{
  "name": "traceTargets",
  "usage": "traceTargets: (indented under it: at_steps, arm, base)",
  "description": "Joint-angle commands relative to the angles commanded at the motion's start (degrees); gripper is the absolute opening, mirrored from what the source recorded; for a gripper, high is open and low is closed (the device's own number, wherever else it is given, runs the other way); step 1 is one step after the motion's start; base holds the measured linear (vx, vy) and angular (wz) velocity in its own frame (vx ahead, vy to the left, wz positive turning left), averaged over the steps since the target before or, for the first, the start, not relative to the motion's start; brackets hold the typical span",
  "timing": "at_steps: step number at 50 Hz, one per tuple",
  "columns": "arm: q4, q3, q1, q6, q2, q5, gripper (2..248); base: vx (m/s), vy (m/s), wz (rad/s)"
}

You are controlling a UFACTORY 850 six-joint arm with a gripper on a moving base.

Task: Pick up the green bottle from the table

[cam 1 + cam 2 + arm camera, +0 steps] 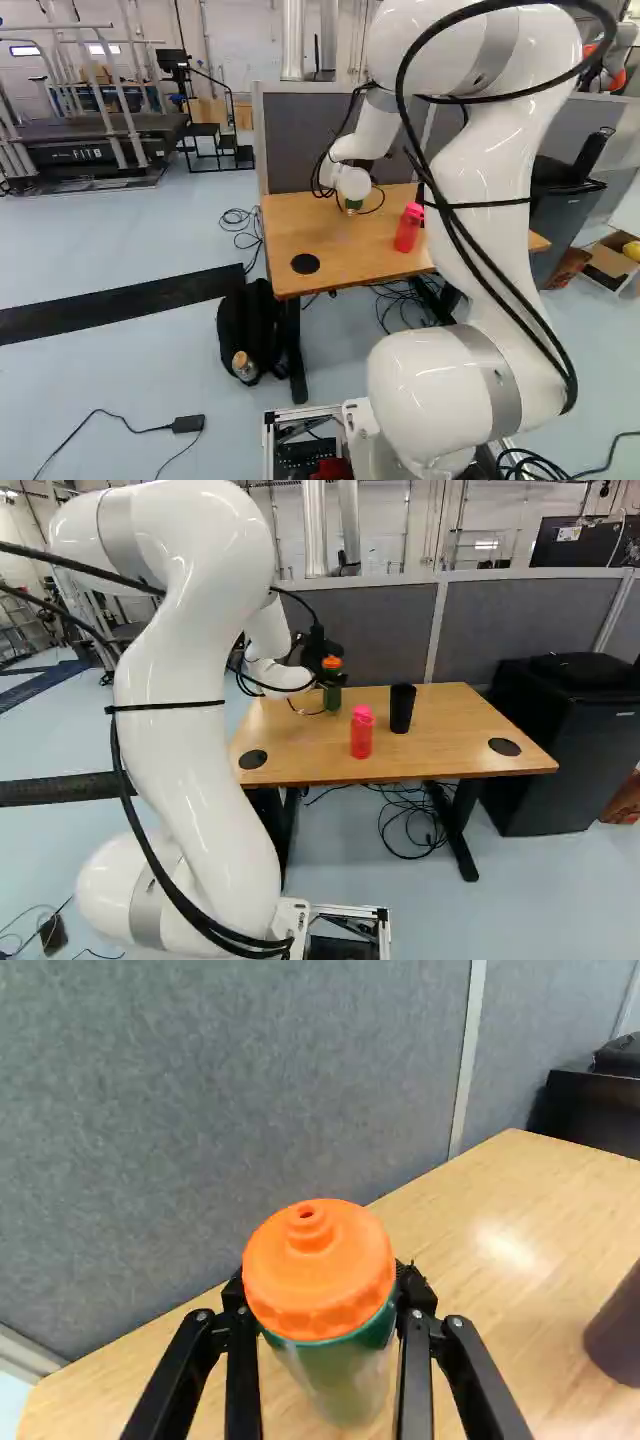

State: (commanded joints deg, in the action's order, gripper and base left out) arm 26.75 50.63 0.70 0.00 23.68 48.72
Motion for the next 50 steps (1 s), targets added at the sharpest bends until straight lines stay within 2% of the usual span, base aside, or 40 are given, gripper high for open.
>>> traceTargets:
  at_steps: [50]
  arm:
    - [0.00,-16.69,4.66,0.00,-20.72,0.00,68]
  base:
    - [0.000,0.000,0.000]
